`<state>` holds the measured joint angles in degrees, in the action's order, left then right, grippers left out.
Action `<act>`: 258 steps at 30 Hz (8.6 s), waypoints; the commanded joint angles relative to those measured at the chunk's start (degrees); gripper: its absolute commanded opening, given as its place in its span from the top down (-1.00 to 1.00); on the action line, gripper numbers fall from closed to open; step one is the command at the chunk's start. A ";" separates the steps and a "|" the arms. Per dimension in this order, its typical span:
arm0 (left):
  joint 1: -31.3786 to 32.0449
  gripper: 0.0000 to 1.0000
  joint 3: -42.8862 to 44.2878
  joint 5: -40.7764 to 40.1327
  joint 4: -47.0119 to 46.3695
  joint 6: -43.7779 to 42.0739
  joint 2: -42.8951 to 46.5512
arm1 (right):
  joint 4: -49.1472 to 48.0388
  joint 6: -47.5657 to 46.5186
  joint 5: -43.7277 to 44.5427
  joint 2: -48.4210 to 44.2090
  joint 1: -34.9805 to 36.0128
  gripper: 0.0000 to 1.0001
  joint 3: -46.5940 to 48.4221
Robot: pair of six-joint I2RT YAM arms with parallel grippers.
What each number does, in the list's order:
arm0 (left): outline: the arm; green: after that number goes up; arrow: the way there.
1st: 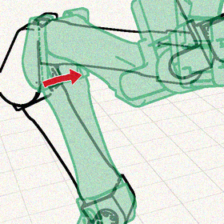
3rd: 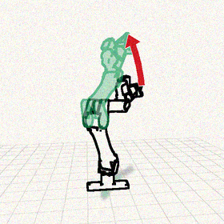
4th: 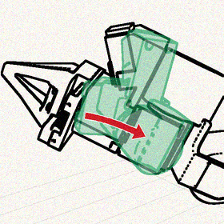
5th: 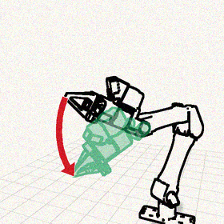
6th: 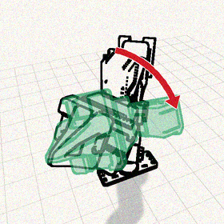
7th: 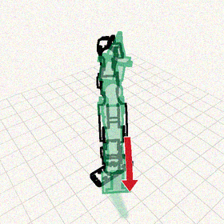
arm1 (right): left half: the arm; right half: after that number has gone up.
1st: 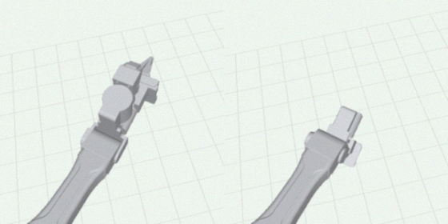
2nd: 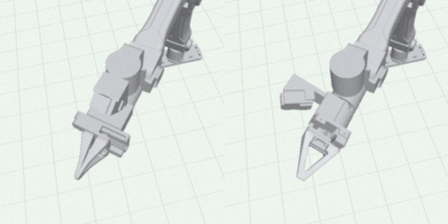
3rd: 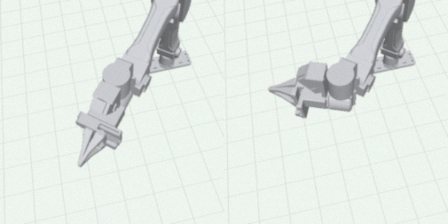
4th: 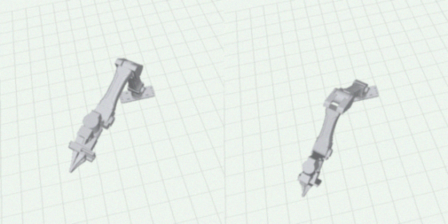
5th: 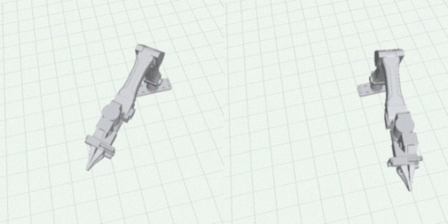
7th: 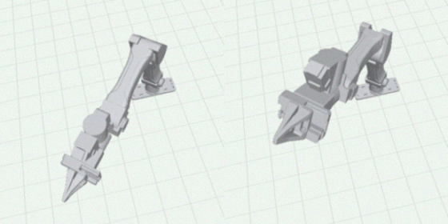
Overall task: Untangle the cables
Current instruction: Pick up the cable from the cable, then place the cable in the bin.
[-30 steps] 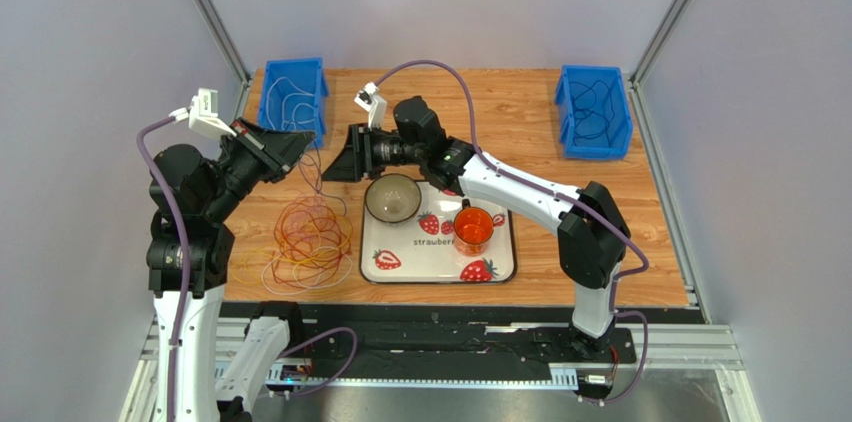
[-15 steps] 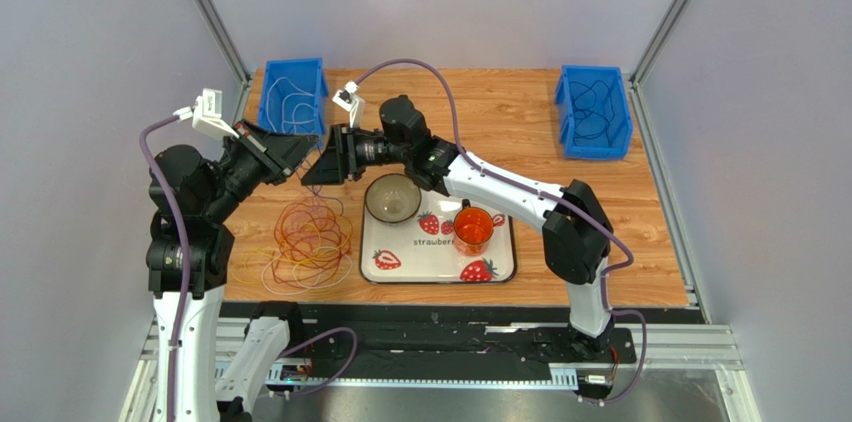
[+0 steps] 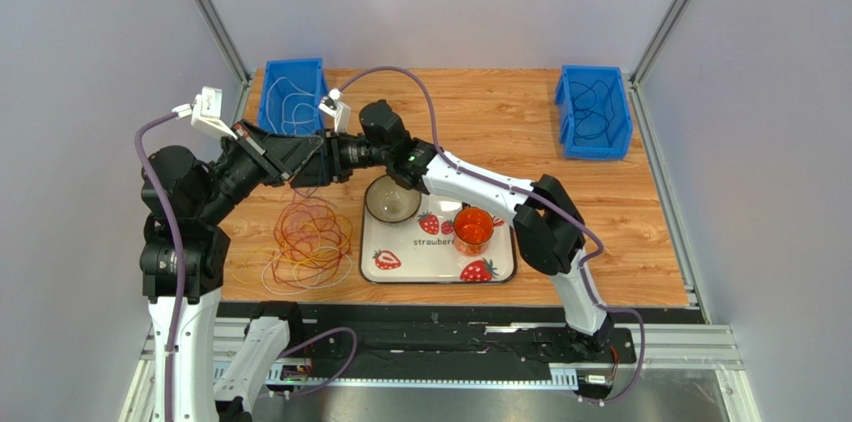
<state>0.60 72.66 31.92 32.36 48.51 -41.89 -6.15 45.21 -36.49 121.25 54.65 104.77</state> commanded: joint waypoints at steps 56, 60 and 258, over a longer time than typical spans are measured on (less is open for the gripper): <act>-0.25 1.00 17.43 -8.02 8.96 -8.35 -3.29 | 49.22 -27.81 32.98 -5.84 -7.27 -0.99 18.73; -0.25 1.00 14.44 -6.17 5.70 -5.81 -2.85 | 44.41 -30.09 27.45 -13.30 -7.46 -0.92 10.56; -0.25 -0.65 -20.98 -24.54 15.98 -24.08 18.69 | 40.79 -43.19 36.31 -14.47 -63.44 1.00 20.48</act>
<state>0.60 51.77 8.05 49.89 23.94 -22.52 40.58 4.54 -2.81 105.73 -7.97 126.23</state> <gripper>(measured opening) 0.832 0.010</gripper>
